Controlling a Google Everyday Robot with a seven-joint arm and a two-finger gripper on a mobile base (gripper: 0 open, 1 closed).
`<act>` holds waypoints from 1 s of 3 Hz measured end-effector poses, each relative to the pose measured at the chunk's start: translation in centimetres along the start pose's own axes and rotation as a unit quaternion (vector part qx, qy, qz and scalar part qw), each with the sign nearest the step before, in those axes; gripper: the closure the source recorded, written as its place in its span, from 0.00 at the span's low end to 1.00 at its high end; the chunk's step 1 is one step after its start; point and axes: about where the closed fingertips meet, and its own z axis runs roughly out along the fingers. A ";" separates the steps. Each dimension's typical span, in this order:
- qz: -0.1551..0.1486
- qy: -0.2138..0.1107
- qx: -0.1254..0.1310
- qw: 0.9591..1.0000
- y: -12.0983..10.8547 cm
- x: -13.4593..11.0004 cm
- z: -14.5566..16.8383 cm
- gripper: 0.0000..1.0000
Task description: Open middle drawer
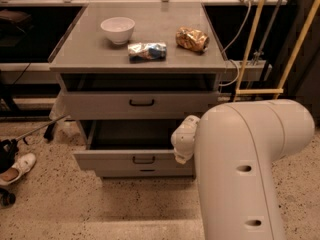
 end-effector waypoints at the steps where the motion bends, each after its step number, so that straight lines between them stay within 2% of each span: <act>1: 0.001 -0.006 0.004 1.000 1.5 1.4 -0.2 1.00; 3: 0.006 -0.008 0.006 1.000 2.3 2.2 -0.6 1.00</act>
Offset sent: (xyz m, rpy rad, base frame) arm -0.4406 -0.1568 -0.0911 0.1811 -0.2777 -0.1966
